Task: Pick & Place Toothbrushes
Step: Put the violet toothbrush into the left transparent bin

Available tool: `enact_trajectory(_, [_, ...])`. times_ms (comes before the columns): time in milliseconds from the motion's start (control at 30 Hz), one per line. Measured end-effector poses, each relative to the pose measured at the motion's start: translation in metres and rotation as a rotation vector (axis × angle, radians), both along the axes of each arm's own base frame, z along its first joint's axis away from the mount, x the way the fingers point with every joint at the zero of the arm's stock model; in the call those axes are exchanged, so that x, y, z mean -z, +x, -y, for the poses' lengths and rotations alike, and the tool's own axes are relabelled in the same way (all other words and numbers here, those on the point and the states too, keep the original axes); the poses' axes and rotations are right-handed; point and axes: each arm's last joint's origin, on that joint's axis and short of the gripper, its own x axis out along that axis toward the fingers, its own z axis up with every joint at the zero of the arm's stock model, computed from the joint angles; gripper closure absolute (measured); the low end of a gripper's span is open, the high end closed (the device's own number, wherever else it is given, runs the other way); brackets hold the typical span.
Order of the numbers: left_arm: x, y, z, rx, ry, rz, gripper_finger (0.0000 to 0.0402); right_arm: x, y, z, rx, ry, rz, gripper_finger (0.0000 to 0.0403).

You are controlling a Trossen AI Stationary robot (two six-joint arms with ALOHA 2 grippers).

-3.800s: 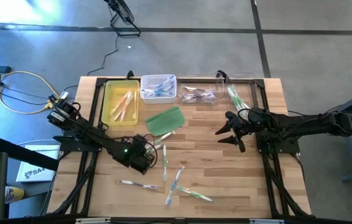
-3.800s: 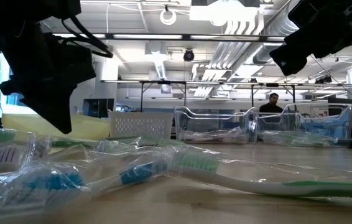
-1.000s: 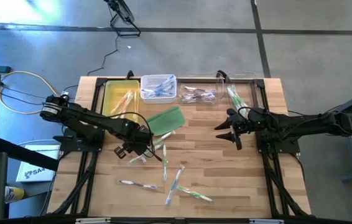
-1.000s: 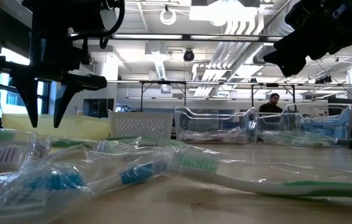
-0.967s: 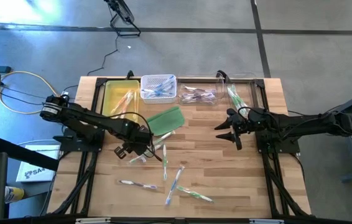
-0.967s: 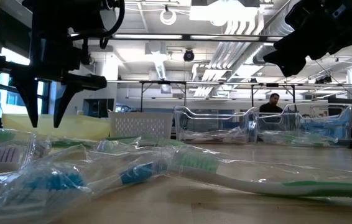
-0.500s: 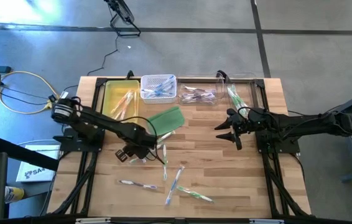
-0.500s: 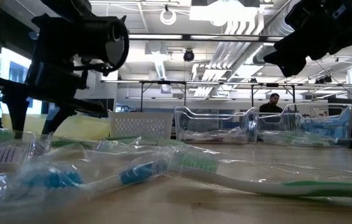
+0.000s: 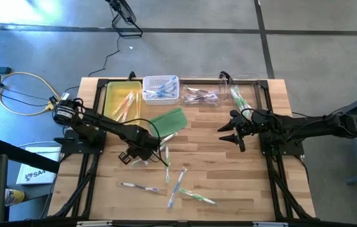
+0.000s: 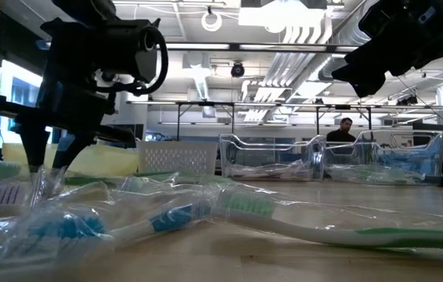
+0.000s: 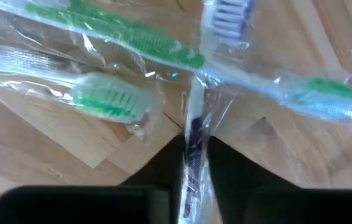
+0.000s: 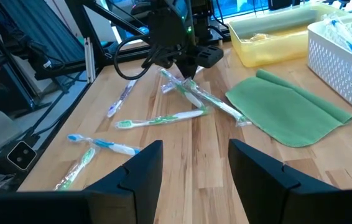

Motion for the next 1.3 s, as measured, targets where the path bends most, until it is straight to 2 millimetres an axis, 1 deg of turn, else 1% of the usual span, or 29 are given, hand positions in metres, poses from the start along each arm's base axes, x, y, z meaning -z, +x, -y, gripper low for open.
enact_trajectory(100, [0.000,0.001,0.000,0.000,-0.003,0.010,0.0378,0.000,0.000,0.000,0.000,0.000,0.000,0.0227])
enact_trajectory(133, [0.000,0.001,0.000,-0.001,-0.010,0.011,0.0386,0.000,0.000,0.000,0.000,0.000,0.000,0.0227])
enact_trajectory(167, [0.000,0.001,0.000,-0.001,-0.011,0.012,0.0388,0.000,0.000,0.000,0.000,0.000,0.000,0.0227])
enact_trajectory(300, [0.001,0.001,0.000,-0.001,-0.008,0.013,0.0376,0.000,0.000,0.000,-0.001,0.000,0.000,0.0227])
enact_trajectory(400, [-0.002,0.002,0.000,0.002,-0.004,0.019,0.0385,0.000,0.000,0.000,-0.004,0.001,0.000,0.0227])
enact_trajectory(467, [-0.006,0.004,0.000,0.004,0.004,0.023,0.0393,0.000,0.000,0.000,-0.003,0.001,0.000,0.0227])
enact_trajectory(600, [-0.015,0.015,0.001,0.033,0.035,0.068,0.0392,0.000,0.000,0.000,-0.004,0.001,0.000,0.0227])
enact_trajectory(767, [-0.035,0.029,0.002,0.074,0.047,0.138,0.0396,0.000,0.000,0.000,-0.005,0.001,0.001,0.0227])
enact_trajectory(933, [-0.061,0.047,0.003,0.073,0.088,0.242,0.0396,0.000,0.000,0.000,-0.005,0.001,0.001,0.0227])
enact_trajectory(1133, [-0.094,0.064,0.001,0.040,0.235,0.371,0.0396,0.000,0.000,0.000,-0.006,0.001,0.002,0.0227])
enact_trajectory(1300, [-0.115,0.072,-0.002,0.004,0.376,0.449,0.0396,0.000,0.000,0.000,-0.006,0.002,0.002,0.0227])
